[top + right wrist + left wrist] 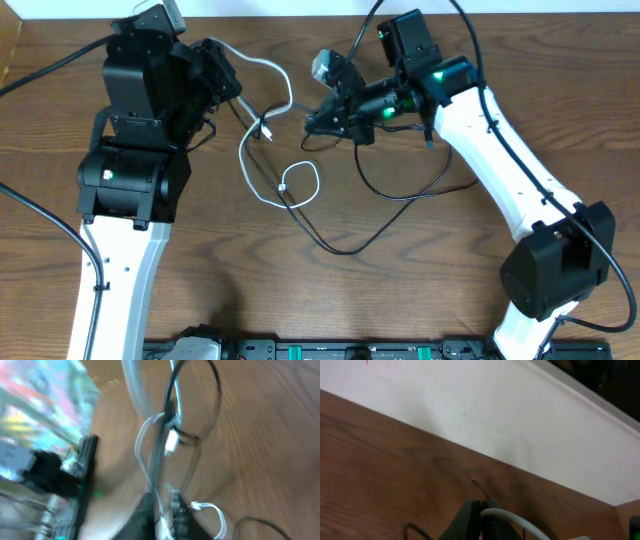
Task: Untangle cables
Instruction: 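Pull the white cable further up-left with the left gripper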
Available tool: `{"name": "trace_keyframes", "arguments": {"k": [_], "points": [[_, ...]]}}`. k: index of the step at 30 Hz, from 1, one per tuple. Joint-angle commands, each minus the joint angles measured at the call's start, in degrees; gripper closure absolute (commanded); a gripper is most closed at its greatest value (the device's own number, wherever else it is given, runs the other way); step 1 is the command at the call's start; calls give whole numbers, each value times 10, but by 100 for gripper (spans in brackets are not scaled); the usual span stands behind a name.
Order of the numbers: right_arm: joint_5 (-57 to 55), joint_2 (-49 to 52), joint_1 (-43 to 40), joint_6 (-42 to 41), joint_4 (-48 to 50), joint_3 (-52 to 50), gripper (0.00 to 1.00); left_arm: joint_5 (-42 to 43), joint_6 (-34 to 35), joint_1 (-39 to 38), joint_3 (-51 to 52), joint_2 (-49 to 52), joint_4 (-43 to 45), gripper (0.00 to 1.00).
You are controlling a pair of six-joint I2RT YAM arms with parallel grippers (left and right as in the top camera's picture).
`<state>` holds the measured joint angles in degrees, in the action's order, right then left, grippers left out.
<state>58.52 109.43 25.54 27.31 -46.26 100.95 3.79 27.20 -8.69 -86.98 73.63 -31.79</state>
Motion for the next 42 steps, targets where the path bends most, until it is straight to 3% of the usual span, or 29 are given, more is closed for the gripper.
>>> {"name": "trace_keyframes", "arguments": {"k": [1, 7, 16, 21, 25, 30, 33, 42], "points": [[-125, -15, 2, -75, 0, 3, 99, 3, 3, 0, -3, -3, 24, 93], [-239, -15, -12, -175, -3, 2, 99, 3, 3, 0, -3, -9, 69, 93], [-248, -14, -19, -179, -3, 1, 99, 0, -4, 0, -3, -24, 94, 93], [-351, -1, -29, -232, -16, 0, 99, 0, -5, 8, -3, -36, 190, 93], [-361, 17, -42, -243, -24, -7, 99, -12, -5, 24, -3, -56, 297, 93], [-361, 38, -60, -252, -28, -9, 99, -125, -5, 33, -3, -80, 362, 93], [-361, 42, -70, -252, -33, -9, 99, -206, -37, 33, -3, -88, 354, 92], [-389, 42, -103, -277, -43, -9, 99, -209, -47, 33, -3, -81, 154, 93]]}}
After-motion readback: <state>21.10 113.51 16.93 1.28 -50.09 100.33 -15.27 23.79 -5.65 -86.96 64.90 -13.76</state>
